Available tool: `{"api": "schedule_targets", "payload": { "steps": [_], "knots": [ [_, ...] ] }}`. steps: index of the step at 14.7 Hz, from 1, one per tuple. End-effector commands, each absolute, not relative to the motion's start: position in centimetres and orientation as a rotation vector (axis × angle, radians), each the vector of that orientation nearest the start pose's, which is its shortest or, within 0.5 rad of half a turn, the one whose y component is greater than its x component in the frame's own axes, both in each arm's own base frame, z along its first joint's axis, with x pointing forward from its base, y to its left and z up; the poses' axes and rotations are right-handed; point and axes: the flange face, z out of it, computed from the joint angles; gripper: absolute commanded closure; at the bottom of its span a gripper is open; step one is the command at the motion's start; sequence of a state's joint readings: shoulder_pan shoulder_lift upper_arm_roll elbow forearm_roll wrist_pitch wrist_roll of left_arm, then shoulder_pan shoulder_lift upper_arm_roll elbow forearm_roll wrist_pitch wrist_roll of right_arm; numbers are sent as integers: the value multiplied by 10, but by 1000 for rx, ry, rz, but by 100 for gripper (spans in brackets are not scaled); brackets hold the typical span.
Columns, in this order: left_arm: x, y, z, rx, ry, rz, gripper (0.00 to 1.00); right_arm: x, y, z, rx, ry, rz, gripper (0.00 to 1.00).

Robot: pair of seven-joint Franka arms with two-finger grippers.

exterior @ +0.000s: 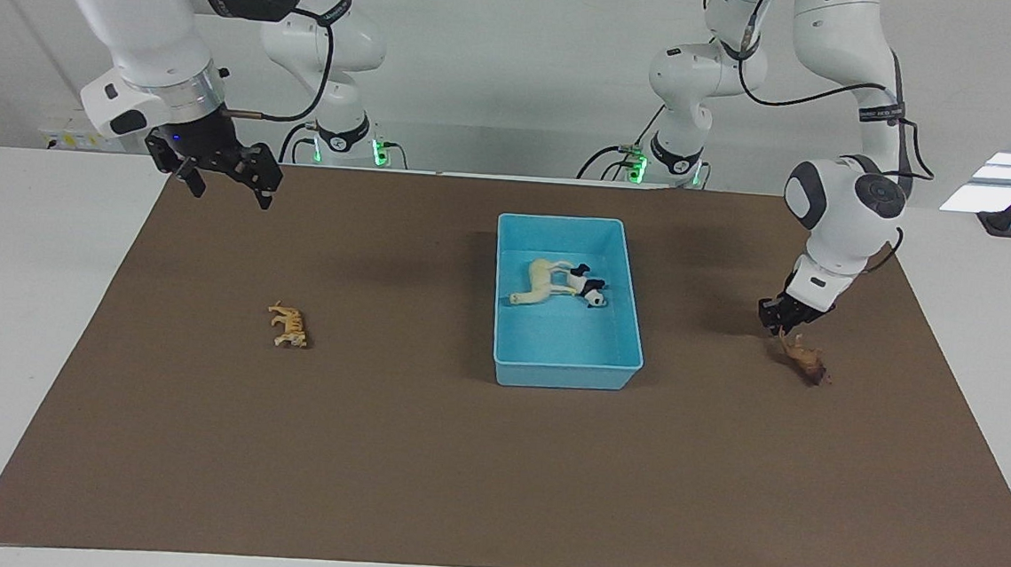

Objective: Put all toys into storage box

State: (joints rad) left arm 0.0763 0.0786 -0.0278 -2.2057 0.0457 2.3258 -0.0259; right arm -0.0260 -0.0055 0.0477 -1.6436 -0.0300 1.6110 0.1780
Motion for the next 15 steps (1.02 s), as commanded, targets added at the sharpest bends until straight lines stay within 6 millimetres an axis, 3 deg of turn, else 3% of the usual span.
{"api": "schedule_targets", "payload": {
  "steps": [1,4,6,8,12,15],
  "knots": [
    [570,-27,410,-3106,-143,-22,100,530,-12,552,-3159,152,2,0],
    [569,-61,440,-3110,-283,-9,100,524,-14,490,-3161,48,42,0],
    [566,-97,465,-3118,-351,38,100,519,-5,432,-3160,16,20,0],
    [547,-150,484,-3137,-455,64,100,510,11,378,-3157,-53,-58,0],
    [489,-271,496,-3114,-649,46,100,516,12,328,-3141,-282,-117,0],
    [443,-326,489,-3109,-662,44,100,523,8,313,-3133,-395,-175,0]
  ]
}}
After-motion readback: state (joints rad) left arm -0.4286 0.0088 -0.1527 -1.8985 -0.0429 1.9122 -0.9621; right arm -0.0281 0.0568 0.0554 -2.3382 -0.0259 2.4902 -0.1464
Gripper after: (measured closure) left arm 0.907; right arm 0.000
